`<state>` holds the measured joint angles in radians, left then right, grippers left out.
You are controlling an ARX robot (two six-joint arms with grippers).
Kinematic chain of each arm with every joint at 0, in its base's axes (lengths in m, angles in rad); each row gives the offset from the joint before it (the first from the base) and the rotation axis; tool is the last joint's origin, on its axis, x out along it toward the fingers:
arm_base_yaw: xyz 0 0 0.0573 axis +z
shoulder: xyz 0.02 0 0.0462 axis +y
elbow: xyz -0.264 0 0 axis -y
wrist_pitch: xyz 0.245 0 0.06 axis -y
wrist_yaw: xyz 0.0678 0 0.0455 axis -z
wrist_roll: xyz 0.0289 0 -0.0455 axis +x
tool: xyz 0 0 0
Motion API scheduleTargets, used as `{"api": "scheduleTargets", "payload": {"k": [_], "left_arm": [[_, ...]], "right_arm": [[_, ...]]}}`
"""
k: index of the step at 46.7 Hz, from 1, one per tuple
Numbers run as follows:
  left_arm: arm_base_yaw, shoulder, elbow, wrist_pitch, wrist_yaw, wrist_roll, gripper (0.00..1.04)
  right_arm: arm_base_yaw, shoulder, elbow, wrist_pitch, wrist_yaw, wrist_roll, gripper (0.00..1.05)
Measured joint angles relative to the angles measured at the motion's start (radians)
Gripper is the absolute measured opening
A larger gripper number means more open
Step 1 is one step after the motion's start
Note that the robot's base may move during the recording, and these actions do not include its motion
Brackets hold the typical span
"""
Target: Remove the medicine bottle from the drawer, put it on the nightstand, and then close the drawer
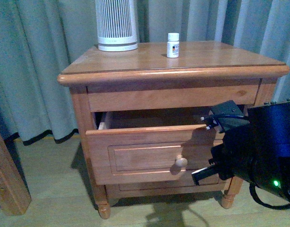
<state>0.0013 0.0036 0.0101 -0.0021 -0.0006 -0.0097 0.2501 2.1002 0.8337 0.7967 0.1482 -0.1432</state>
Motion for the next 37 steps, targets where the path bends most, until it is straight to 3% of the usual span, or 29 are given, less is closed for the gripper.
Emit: {"api": "scheduleTargets", "payload": {"k": [37], "left_arm": [[0.000,0.000,0.000,0.000,0.000,0.000,0.98]], "right_arm": [[-0.042,0.170,0.306,-0.077,-0.085,-0.075,0.03]]}}
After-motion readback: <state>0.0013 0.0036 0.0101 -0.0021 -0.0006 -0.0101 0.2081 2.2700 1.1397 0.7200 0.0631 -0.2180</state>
